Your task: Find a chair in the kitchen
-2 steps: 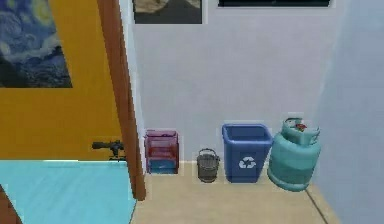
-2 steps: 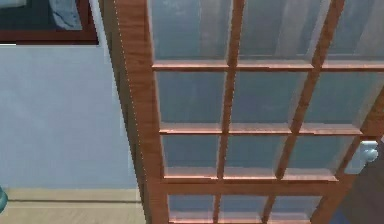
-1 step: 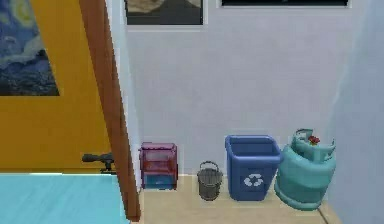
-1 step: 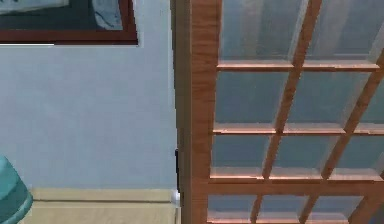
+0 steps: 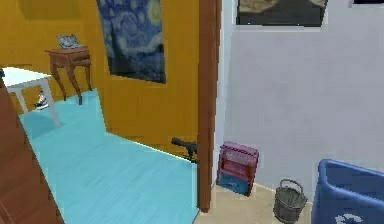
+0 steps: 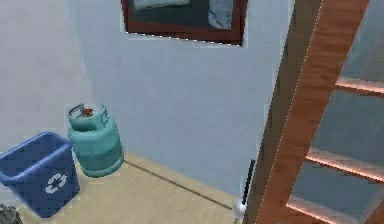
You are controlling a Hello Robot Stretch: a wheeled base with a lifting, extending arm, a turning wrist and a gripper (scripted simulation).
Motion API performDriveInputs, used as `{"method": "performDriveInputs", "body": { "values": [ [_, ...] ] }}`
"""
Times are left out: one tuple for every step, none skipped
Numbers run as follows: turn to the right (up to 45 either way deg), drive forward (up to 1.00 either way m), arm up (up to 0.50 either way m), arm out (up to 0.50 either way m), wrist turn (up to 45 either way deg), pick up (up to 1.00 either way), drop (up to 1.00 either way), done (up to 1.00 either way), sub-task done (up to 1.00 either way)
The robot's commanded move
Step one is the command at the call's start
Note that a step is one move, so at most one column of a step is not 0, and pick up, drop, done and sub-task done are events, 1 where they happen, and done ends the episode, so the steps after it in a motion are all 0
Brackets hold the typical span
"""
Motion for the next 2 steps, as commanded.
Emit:
{"method": "performDriveInputs", "body": {
  "values": [
    [0.0,0.55,0.0,0.0,0.0,0.0,0.0,0.0,0.0],
    [-45.0,0.0,0.0,0.0,0.0,0.0,0.0,0.0,0.0]
  ]
}}
